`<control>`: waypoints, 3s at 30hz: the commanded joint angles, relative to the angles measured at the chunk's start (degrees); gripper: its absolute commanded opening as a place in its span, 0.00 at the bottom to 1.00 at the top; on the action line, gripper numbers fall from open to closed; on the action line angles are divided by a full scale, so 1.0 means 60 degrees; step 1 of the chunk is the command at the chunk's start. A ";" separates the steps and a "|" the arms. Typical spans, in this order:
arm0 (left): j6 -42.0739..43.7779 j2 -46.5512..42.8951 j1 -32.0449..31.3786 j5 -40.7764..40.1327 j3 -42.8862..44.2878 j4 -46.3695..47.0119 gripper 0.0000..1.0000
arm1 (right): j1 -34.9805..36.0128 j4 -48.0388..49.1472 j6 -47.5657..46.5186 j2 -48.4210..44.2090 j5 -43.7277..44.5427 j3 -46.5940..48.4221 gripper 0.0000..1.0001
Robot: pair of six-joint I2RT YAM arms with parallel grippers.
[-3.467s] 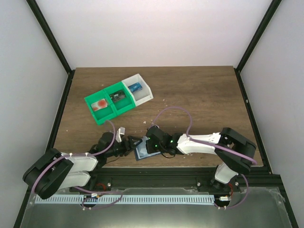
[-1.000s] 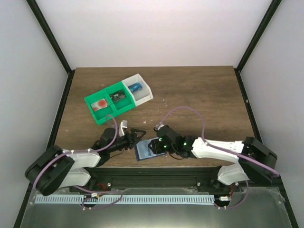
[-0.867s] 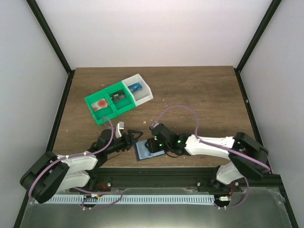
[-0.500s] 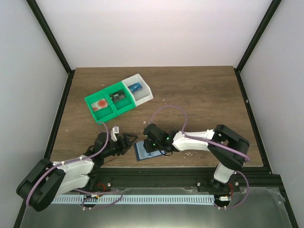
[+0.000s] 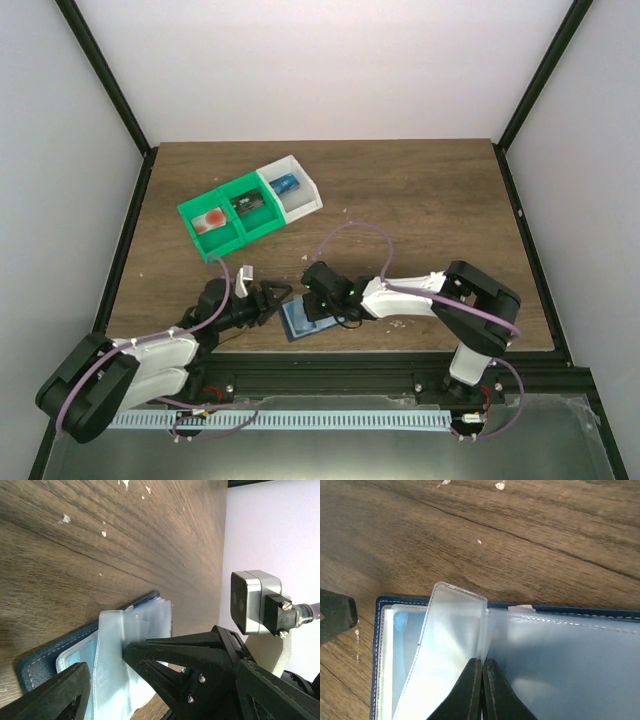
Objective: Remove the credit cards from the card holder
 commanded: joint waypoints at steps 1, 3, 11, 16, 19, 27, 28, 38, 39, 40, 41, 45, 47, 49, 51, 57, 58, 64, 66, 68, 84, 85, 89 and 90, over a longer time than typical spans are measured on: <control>0.0172 0.0381 -0.0005 0.0301 0.0092 0.0835 0.81 | -0.0061 0.0554 0.0214 -0.0253 -0.0338 -0.0280 0.02; 0.0179 0.0679 -0.0030 0.0357 0.0104 0.1103 0.81 | -0.0101 0.0685 0.0283 -0.0256 -0.0523 -0.0342 0.02; 0.0116 0.2127 -0.0056 0.0524 0.0181 0.2322 0.81 | -0.0335 0.1468 0.0508 -0.0444 -0.1156 -0.0964 0.03; 0.0310 0.2627 -0.0049 0.0494 0.0458 0.2346 0.81 | -0.0473 0.1823 0.0557 -0.0637 -0.1385 -0.1232 0.04; 0.0317 0.2955 -0.0056 0.0525 0.0567 0.2513 0.81 | -0.0502 0.1879 0.0557 -0.0624 -0.1456 -0.1266 0.04; 0.0273 0.3606 -0.0093 0.0751 0.0885 0.2803 0.81 | -0.0560 0.2061 0.0543 -0.0623 -0.1525 -0.1360 0.04; 0.0273 0.3673 -0.0106 0.0792 0.0920 0.2824 0.81 | -0.0571 0.2070 0.0532 -0.0622 -0.1540 -0.1365 0.04; -0.0019 0.3859 -0.0330 0.1079 0.1076 0.3161 0.81 | -0.0608 0.1989 0.0600 -0.0680 -0.1438 -0.1354 0.13; -0.0049 0.3848 -0.0365 0.1100 0.1083 0.3171 0.81 | -0.0615 0.1971 0.0599 -0.0712 -0.1401 -0.1350 0.15; -0.0103 0.3841 -0.0390 0.1129 0.1084 0.3188 0.81 | -0.0621 0.1921 0.0594 -0.0751 -0.1365 -0.1327 0.18; -0.0171 0.3827 -0.0429 0.1154 0.1071 0.3227 0.81 | -0.0626 0.1873 0.0591 -0.0805 -0.1322 -0.1311 0.19; -0.0486 0.3825 -0.0644 0.1191 0.0997 0.3565 0.81 | -0.0622 0.1595 0.0565 -0.1081 -0.1077 -0.1329 0.24; -0.0620 0.3817 -0.0756 0.1179 0.1003 0.3710 0.81 | -0.0622 0.1462 0.0536 -0.1266 -0.0965 -0.1387 0.27; -0.0662 0.3811 -0.0882 0.1150 0.1093 0.3727 0.81 | -0.0623 0.1322 0.0514 -0.1452 -0.0844 -0.1506 0.30; -0.0670 0.3821 -0.1007 0.1113 0.1221 0.3691 0.81 | -0.0622 0.1173 0.0479 -0.1654 -0.0684 -0.1612 0.35; -0.0847 0.3931 -0.1385 0.0917 0.1545 0.3855 0.81 | -0.0627 0.0178 0.0361 -0.2797 0.0179 -0.1859 0.38; -0.0869 0.3966 -0.1525 0.0846 0.1610 0.3873 0.81 | -0.0623 0.0011 0.0333 -0.3167 0.0438 -0.1951 0.38; -0.0539 0.4169 -0.1766 0.0732 0.2099 0.3496 0.80 | -0.0624 -0.0552 0.0097 -0.4780 0.1018 -0.2555 0.42; -0.0355 0.3999 -0.1756 0.0530 0.2095 0.3113 0.80 | -0.0622 -0.0551 0.0035 -0.5106 0.0843 -0.2607 0.42; -0.0212 0.3870 -0.1759 0.0425 0.2156 0.2581 0.81 | -0.0622 -0.0385 -0.0053 -0.5366 0.0545 -0.2670 0.42; 0.0157 0.1337 -0.1691 -0.1148 0.1335 -0.1101 0.81 | -0.0609 0.1683 -0.0565 -0.3838 -0.2768 -0.2394 0.34; 0.0104 0.1172 -0.1667 -0.1132 0.1199 -0.1242 0.81 | -0.0608 0.1707 -0.0583 -0.3540 -0.2845 -0.2305 0.32; -0.0207 0.0519 -0.1620 -0.1257 0.0544 -0.1486 0.81 | -0.0617 0.1978 -0.0615 -0.2382 -0.3390 -0.1965 0.26; -0.0304 0.0337 -0.1614 -0.1328 0.0381 -0.1490 0.81 | -0.0609 0.1995 -0.0582 -0.2097 -0.3423 -0.1878 0.25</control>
